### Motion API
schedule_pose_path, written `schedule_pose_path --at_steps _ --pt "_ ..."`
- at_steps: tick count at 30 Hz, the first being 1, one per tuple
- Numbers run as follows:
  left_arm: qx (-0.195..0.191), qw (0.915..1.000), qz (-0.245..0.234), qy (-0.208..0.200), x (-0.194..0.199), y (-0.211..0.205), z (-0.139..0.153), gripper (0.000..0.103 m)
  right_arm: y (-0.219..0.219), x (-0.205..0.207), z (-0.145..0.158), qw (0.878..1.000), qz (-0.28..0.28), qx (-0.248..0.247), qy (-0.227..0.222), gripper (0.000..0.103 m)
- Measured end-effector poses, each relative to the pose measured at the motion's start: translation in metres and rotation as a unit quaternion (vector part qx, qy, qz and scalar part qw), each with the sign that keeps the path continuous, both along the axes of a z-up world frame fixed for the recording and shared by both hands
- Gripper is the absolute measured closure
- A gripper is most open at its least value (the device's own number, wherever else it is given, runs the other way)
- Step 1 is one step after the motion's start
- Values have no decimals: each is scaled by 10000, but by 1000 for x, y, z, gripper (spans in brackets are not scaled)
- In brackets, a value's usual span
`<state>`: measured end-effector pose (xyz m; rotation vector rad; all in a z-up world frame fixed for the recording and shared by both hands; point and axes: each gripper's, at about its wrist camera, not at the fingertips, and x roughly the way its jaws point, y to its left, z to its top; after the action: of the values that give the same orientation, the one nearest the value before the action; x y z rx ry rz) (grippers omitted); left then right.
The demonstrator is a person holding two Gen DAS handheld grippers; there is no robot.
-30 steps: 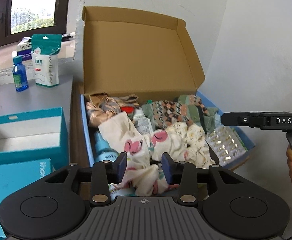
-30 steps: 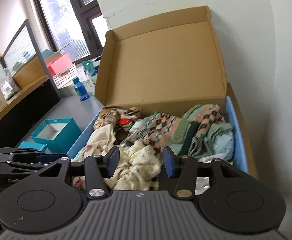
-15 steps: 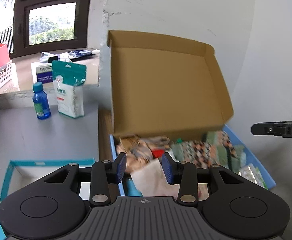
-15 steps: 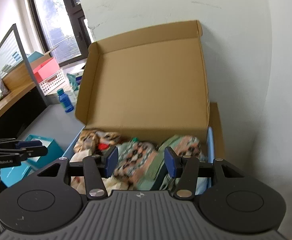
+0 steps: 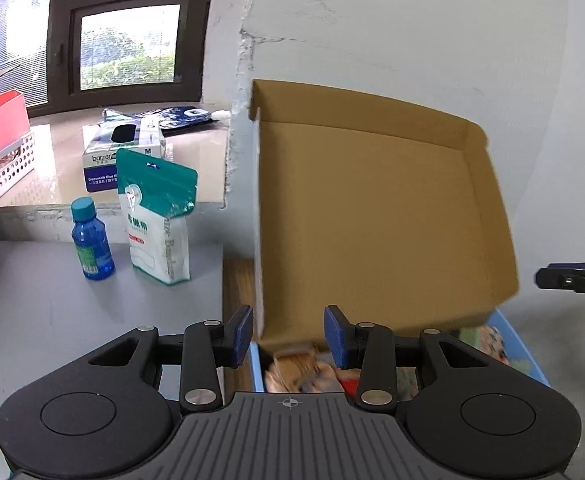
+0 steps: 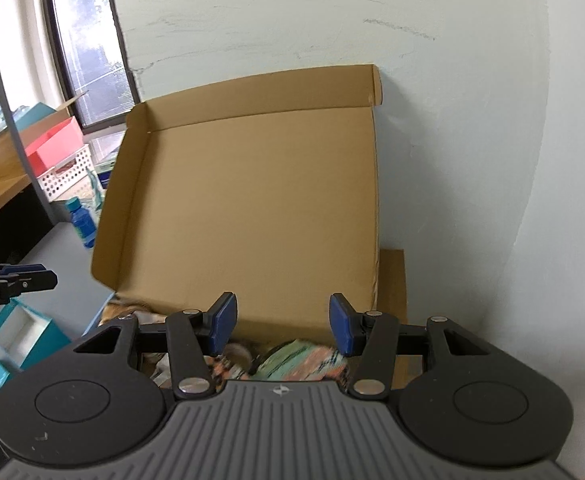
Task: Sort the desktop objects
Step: 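Grasp the edge of the cardboard lid with both grippers, then fold the lid down over the blue box with both grippers and release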
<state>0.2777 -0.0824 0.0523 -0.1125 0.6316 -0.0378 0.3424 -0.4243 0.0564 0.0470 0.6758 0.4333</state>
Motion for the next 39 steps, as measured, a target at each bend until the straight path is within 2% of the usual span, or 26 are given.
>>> schedule_pose_path --at_steps 11,17,21,23,26,28,31,39 --pt "-448 9973 201 542 62 24 -15 62 -8 57 1 9992 -198 -347 -19 46" --pt "-379 9978 158 523 73 22 -18 63 -12 80 -8 9986 -274 -442 73 46" --pt "-409 9976 158 534 82 22 -19 70 -14 96 -14 9981 -323 -504 136 47" --pt "-428 9977 167 497 85 23 -19 82 -13 98 -18 9979 -343 -525 160 52" --pt "-429 9981 125 425 87 23 -18 95 -11 102 -21 9977 -352 -548 198 66" --pt "-368 9985 98 403 87 22 -17 95 -11 103 -23 9976 -344 -571 181 83" --pt "-314 9988 45 371 85 21 -16 96 -8 102 -23 9974 -324 -636 112 92" --pt "-260 9993 -25 284 72 18 -11 96 -10 92 -18 9980 -285 -562 -79 94"
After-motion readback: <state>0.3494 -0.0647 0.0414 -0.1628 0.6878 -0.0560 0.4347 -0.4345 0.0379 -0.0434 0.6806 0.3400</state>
